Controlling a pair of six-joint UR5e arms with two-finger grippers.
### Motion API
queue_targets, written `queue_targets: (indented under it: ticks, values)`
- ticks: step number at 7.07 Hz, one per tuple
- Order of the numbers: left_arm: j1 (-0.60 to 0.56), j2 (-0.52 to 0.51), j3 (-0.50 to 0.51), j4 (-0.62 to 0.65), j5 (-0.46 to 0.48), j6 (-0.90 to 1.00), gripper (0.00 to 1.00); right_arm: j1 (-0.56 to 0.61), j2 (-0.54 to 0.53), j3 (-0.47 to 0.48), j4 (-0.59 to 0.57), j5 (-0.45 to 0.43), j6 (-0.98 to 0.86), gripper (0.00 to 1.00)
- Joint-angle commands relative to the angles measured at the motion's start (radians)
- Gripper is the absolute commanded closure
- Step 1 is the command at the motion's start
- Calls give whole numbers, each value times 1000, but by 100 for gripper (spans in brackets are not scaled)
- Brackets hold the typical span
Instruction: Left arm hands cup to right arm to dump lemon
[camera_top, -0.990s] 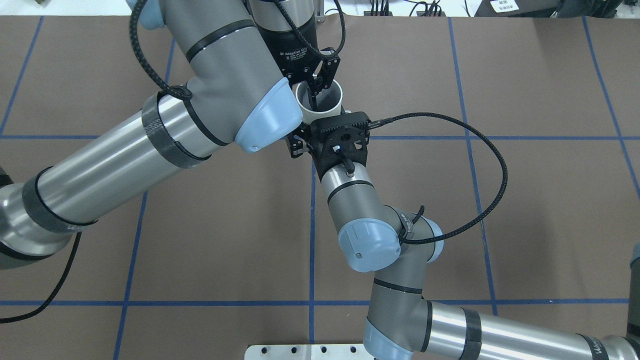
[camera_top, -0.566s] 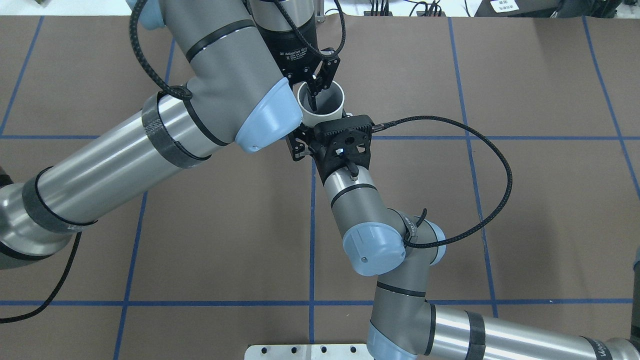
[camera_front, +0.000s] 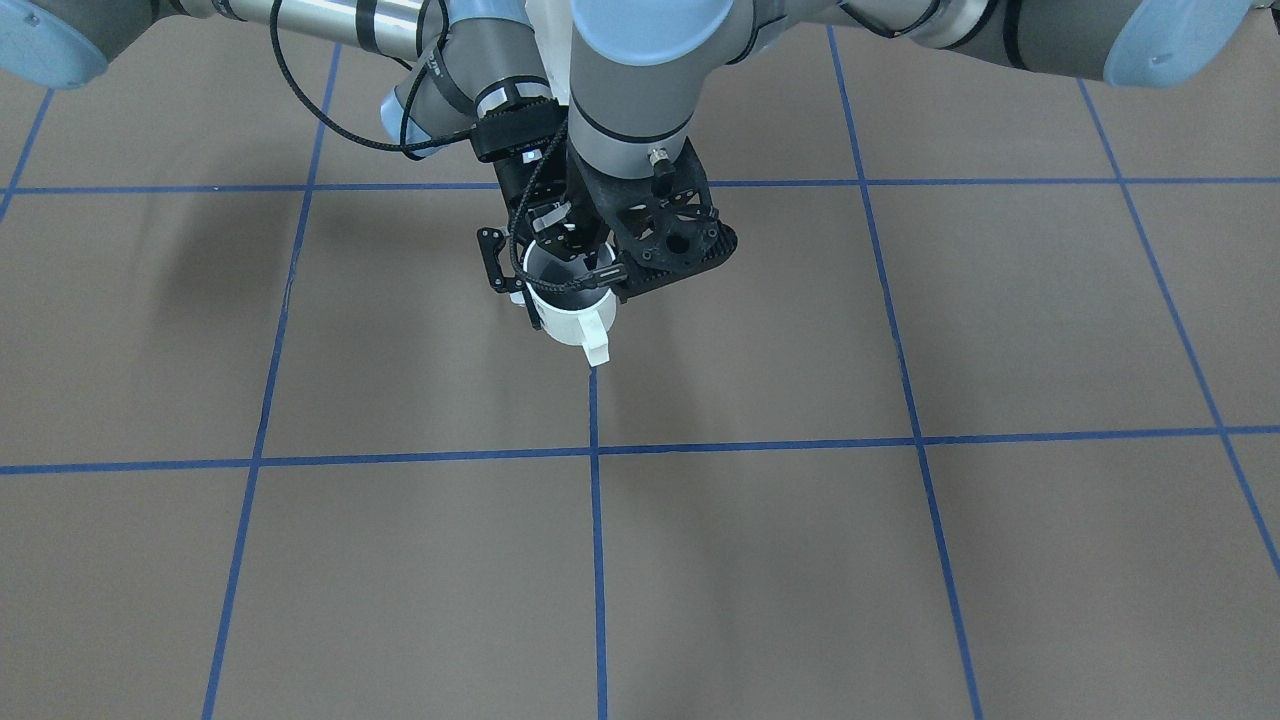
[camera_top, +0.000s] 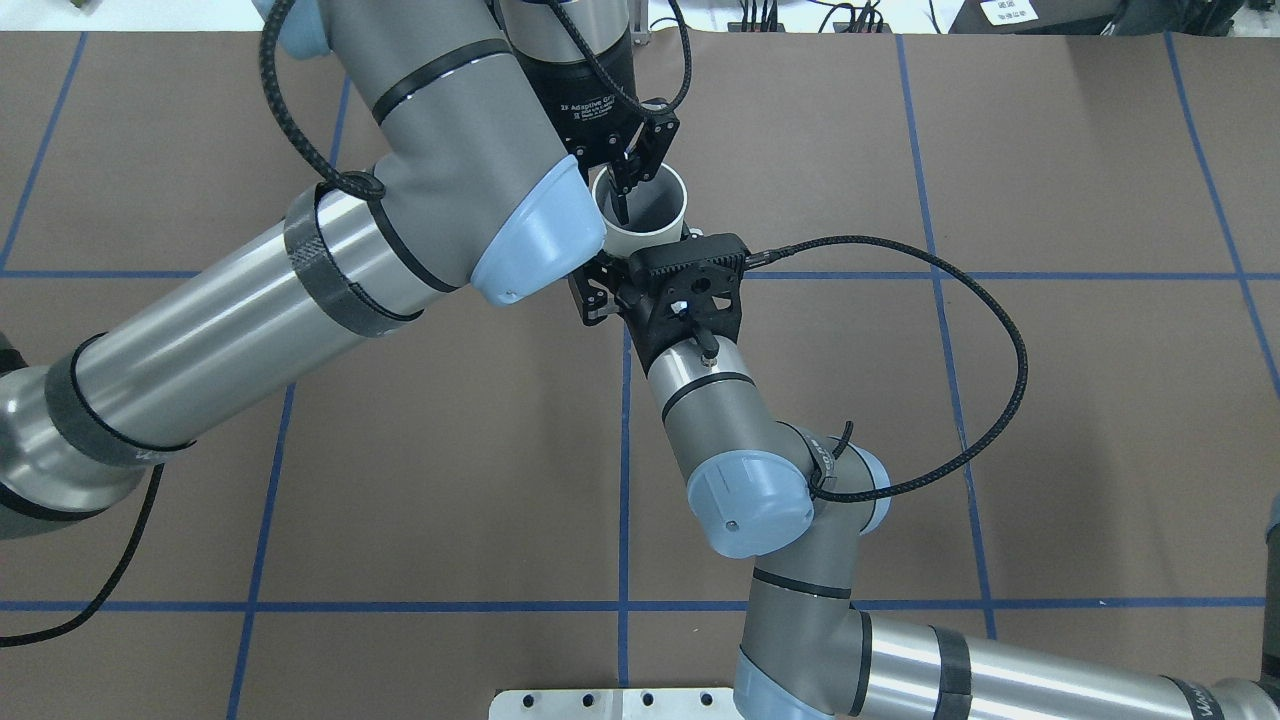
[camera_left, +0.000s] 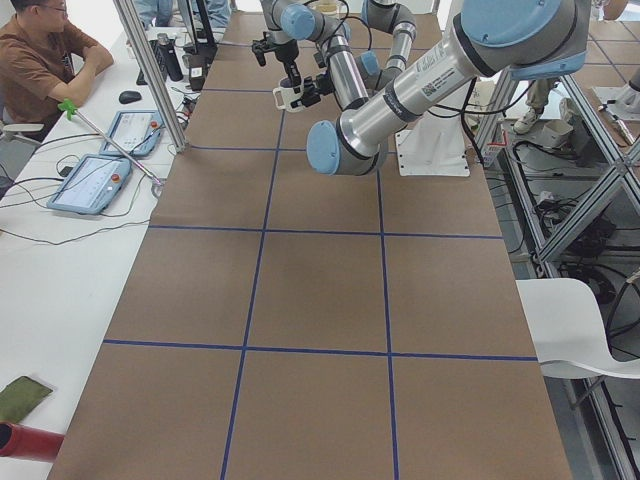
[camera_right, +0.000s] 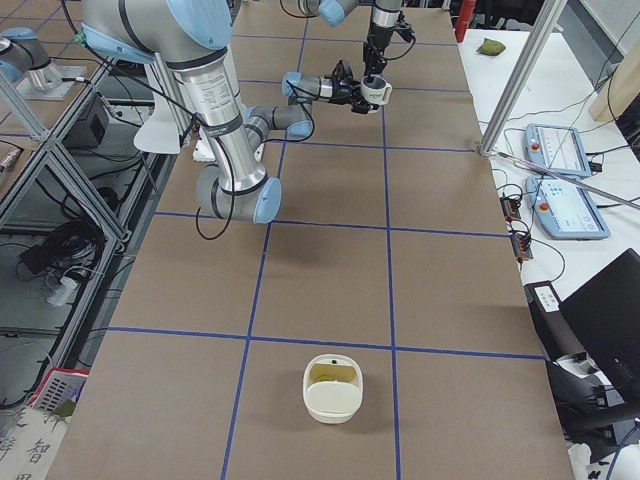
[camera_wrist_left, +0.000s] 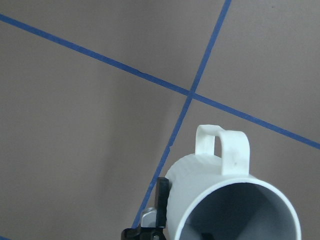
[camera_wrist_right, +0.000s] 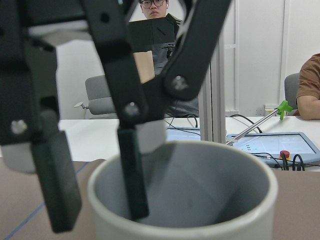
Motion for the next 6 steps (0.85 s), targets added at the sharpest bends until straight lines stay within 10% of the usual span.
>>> queue_targets:
  ticks: [1,2,6]
  values:
    - [-1,-1,-3,2,-1,-2,100,0,0,5,0,-1,0,23]
    - [-1,0,-3,3,-1,-2,100,0,-6,8,2,-2,2,1]
    - [-7,0,-3,9,3,-2,100,-5,-63,72,2,-2,-2,0]
